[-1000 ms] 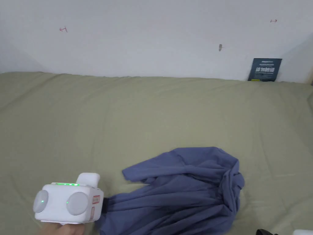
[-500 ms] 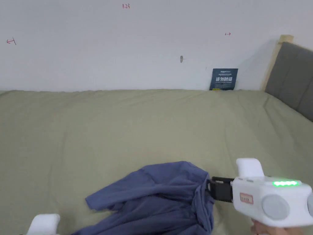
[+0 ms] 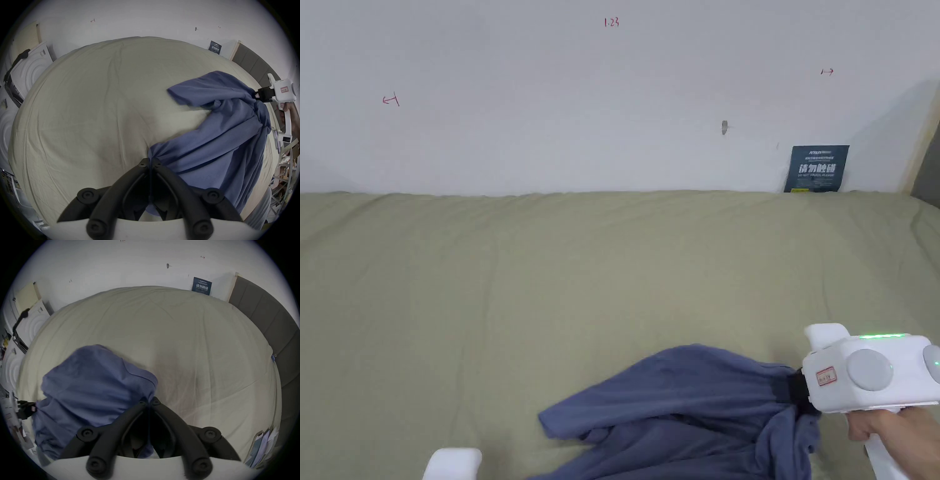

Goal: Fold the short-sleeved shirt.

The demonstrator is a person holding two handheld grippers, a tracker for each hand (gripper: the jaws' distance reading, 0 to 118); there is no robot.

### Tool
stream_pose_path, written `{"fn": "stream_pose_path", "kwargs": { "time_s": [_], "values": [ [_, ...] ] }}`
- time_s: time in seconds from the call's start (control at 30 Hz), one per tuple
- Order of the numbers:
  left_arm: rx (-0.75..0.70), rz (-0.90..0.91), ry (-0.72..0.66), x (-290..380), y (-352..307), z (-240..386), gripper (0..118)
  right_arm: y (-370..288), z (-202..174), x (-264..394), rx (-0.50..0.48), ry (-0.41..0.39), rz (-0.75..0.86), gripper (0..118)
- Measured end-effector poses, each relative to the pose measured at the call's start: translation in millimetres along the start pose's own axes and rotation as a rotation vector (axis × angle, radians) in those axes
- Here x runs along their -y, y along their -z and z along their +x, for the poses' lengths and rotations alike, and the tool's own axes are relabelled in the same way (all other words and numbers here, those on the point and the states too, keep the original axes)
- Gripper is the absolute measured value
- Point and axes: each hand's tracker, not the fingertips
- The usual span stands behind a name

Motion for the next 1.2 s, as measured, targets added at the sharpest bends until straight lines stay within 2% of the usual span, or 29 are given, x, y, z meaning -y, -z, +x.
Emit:
{"fn": "stream_pose_path", "kwargs": {
  "time_s": [0.1, 0.23, 0.43, 0.63, 0.77, 0.87, 1.0, 1.2],
  "values": [
    [0.008, 0.007, -0.039, -1.4, -12.3, -3.5, 0, -39.4, 1.4, 4.6, 0.006, -0.035, 0.079, 2],
    [-0.034, 0.065, -0.029, -7.9, -52.3, -6.2, 0, -104.7, 9.4, 4.0, -0.033, -0.017, 0.163, 2],
    [-0.150, 0.240, 0.000, -32.6, -144.3, -13.6, 0, -206.6, 26.9, 3.2, -0.067, 0.007, 0.331, 2],
    [-0.179, 0.442, 0.003, -63.0, -249.4, -12.8, 0, -301.0, 35.4, 3.4, -0.086, 0.021, 0.481, 2],
    [-0.170, 0.518, -0.012, -82.4, -305.2, -2.5, 0, -357.1, 38.7, -4.5, -0.058, 0.030, 0.571, 2],
    [-0.193, 0.609, -0.002, -95.8, -342.4, 10.6, 0, -387.6, 36.2, -8.8, -0.034, 0.026, 0.609, 2],
    [-0.228, 0.644, 0.007, -115.8, -370.8, 21.9, 0, -410.8, 33.9, -16.9, 0.001, 0.020, 0.652, 2],
    [-0.243, 0.704, 0.000, -140.0, -390.0, 27.2, 0, -422.2, 35.2, -38.8, 0.026, 0.013, 0.678, 2]
  ]
}}
